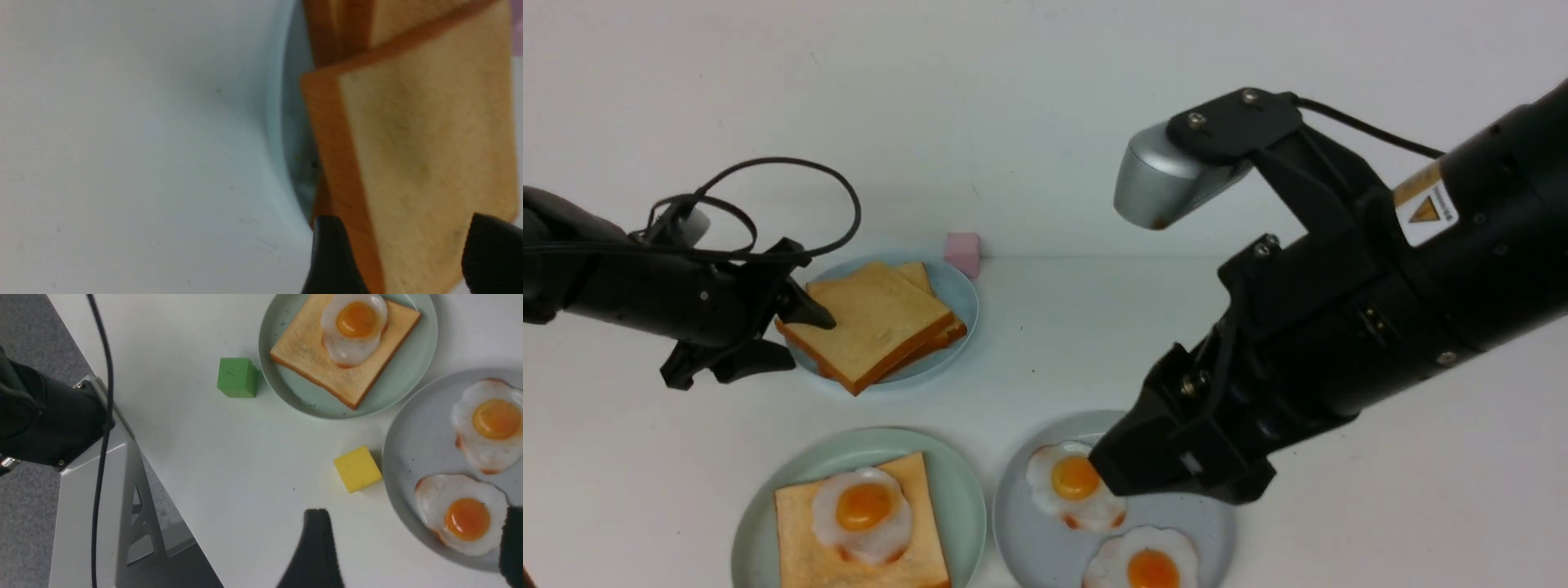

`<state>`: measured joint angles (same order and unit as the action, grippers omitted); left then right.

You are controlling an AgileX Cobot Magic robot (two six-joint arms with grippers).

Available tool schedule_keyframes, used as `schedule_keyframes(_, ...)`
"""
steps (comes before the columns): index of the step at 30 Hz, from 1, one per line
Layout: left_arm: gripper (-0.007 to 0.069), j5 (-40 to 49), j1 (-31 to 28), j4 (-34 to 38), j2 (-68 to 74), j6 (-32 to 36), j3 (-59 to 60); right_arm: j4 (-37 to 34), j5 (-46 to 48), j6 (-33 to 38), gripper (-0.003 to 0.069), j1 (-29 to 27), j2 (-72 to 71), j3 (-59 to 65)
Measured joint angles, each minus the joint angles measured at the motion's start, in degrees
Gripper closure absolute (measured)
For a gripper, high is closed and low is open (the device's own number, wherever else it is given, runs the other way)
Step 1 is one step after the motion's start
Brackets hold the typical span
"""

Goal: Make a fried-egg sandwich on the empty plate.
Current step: Use the left arm to grab a slice of bread, then use the left arm to place a slice of bread on the fried egg in the middle

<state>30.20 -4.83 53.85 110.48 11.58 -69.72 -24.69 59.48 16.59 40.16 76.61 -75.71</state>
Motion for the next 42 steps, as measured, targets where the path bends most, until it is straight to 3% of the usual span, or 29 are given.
schedule_keyframes(6,0.0276,-2.98,0.0,3.75,2.14,5.9,-0.31,-0.06,0.28,0.0,0.009,0.0,0.0,0.0)
schedule_keyframes(12,0.0531,-4.5,0.0,7.51,2.64,12.59,-0.42,-1.95,2.29,0.0,0.009,0.0,0.0,0.0)
schedule_keyframes(15,0.0601,-4.44,0.0,7.92,2.69,14.01,-0.42,-3.15,2.47,0.0,0.009,0.0,0.0,0.0)
schedule_keyframes(26,0.0599,7.19,-2.04,6.95,-7.51,21.89,3.13,-3.18,2.34,0.0,0.009,0.0,0.0,0.05)
schedule_keyframes(31,0.0599,10.63,-2.27,5.11,-16.59,24.52,15.86,0.11,1.45,0.0,0.009,0.0,0.0,0.11)
schedule_keyframes(42,0.0599,5.3,-2.22,4.56,-20.42,25.02,31.02,0.46,-0.11,0.0,0.009,0.0,0.0,0.11)
